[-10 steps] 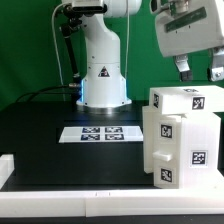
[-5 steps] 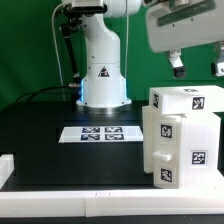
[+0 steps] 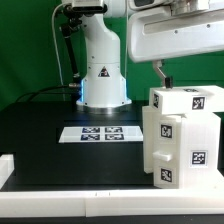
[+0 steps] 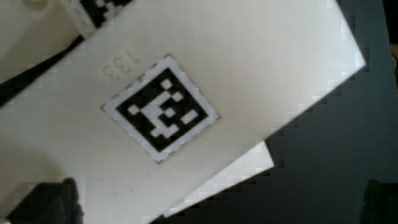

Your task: Assemble cabinet

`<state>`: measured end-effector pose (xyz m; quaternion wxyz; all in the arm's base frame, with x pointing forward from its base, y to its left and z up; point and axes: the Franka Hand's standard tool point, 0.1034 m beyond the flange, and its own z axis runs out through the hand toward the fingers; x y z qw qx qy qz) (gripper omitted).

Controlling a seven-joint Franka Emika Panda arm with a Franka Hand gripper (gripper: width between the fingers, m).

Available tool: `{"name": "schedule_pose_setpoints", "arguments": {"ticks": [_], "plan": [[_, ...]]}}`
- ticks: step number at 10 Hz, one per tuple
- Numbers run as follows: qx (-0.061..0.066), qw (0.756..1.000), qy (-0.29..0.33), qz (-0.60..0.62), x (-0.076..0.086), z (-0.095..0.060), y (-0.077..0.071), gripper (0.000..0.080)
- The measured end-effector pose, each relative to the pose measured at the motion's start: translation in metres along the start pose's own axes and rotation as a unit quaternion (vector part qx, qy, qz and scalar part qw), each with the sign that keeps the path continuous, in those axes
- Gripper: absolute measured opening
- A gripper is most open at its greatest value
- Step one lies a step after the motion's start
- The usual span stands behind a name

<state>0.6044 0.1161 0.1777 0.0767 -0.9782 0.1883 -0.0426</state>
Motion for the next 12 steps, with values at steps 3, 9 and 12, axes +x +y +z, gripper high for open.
{"name": "schedule_pose_setpoints", "arguments": {"ticks": [3, 9, 12], "plan": [[-0.005, 0.992, 0.003, -0.13, 0.002, 0.0, 0.002, 0.0797], [-0.056, 0.855, -0.013, -0.516, 0.008, 0.001, 0.005, 0.0797], [-0.057, 0.813, -0.016, -0.58, 0.011, 0.001, 0.009, 0.0797]]}}
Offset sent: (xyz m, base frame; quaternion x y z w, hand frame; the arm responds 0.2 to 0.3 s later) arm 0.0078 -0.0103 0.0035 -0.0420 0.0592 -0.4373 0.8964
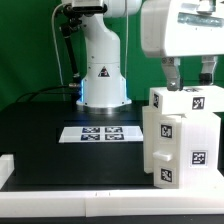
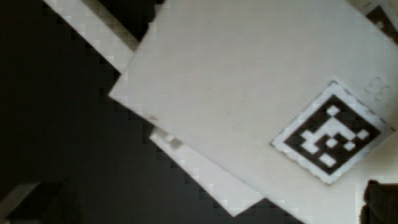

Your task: Assemble cabinet

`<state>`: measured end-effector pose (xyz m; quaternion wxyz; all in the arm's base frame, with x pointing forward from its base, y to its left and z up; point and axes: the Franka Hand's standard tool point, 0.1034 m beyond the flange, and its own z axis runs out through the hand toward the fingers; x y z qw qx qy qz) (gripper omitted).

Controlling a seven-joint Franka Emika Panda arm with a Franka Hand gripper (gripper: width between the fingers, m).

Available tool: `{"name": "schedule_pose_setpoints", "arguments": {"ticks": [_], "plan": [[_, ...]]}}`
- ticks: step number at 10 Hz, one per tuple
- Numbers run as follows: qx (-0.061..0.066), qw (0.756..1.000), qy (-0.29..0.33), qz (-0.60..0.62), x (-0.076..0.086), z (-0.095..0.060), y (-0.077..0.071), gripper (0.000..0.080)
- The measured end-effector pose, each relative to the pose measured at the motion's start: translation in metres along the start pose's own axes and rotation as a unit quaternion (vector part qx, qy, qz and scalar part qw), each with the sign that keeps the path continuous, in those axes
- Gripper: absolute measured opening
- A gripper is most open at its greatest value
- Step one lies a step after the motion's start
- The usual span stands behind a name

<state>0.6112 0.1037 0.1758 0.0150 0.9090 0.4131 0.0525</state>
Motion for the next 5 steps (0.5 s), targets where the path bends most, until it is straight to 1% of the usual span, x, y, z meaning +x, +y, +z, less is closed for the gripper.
{"name": "schedule_pose_setpoints", "arguments": {"ticks": [1, 2, 3, 5], "plan": [[0.0, 1.0, -0.001, -0.025, -0.0008, -0.0002, 0.001, 0.0797], [-0.005, 0.995, -0.007, -0.102, -0.0026, -0.002, 0.0046, 0.0797], [-0.009, 0.987, -0.012, -0.159, -0.0027, -0.0028, 0.0043, 0.0797], [-0.01, 0.97, -0.019, -0.243, -0.0005, -0.0007, -0.002, 0.0797]]}}
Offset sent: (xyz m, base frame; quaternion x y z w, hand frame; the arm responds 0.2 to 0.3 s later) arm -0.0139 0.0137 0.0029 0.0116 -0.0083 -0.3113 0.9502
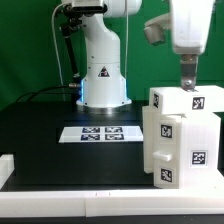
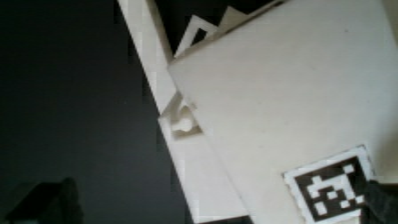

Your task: Assemble cabinet

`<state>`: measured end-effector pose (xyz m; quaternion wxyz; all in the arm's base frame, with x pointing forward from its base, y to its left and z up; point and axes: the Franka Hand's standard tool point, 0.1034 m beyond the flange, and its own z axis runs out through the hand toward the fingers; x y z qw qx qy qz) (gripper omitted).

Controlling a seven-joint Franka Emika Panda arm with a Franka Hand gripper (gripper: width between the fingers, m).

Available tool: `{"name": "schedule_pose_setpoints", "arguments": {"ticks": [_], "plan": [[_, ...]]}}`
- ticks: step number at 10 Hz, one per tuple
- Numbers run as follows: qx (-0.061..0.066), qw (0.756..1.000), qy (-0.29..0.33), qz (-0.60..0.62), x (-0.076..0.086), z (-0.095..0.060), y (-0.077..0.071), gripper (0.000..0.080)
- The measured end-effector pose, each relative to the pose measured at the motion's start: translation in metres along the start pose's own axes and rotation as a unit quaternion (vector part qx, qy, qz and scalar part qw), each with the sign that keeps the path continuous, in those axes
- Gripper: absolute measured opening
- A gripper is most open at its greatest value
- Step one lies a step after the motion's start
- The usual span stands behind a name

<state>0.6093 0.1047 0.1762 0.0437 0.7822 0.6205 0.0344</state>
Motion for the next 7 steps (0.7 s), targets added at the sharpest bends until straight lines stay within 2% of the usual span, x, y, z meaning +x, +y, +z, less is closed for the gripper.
{"name": "schedule_pose_setpoints", "arguments": {"ticks": [5, 7], "plan": [[-0.013, 0.988, -0.024, -0.154, 0.009, -0.007, -0.006, 0.0797], [-0.009, 0.988, -0.024, -0.155, 0.01, -0.003, -0.015, 0.0797]]}}
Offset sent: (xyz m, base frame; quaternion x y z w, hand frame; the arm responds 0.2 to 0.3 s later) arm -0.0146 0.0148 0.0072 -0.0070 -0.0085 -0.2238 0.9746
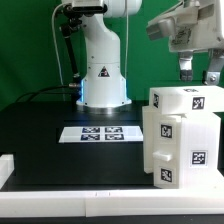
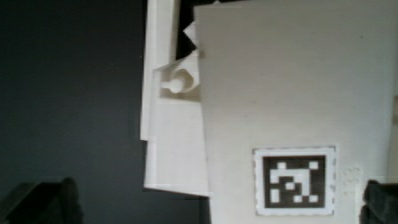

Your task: Assemble cabinet

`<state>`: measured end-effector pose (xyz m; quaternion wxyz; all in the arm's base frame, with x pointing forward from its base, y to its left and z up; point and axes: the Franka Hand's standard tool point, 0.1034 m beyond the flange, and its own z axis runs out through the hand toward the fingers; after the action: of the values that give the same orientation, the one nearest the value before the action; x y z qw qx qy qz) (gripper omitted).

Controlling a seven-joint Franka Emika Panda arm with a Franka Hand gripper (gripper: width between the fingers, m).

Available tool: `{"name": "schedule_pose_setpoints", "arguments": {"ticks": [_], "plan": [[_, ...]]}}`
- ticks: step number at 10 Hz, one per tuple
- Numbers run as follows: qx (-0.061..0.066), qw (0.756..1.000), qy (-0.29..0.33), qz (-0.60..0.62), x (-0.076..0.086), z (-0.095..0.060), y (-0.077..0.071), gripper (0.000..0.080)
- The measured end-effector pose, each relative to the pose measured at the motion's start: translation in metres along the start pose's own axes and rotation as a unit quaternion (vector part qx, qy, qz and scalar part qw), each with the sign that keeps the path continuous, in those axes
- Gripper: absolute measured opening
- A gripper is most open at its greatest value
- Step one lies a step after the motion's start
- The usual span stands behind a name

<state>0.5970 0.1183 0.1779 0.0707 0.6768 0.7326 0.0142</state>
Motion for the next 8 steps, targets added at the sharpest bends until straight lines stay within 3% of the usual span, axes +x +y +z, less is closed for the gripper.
{"name": "schedule_pose_setpoints", "arguments": {"ticks": [4, 8], "plan": [[0.007, 1.0, 0.005, 0.01, 0.01, 0.016, -0.024, 0.0797], [0.016, 1.0, 0.001, 0.02, -0.001, 0.024, -0.024, 0.0797]]}}
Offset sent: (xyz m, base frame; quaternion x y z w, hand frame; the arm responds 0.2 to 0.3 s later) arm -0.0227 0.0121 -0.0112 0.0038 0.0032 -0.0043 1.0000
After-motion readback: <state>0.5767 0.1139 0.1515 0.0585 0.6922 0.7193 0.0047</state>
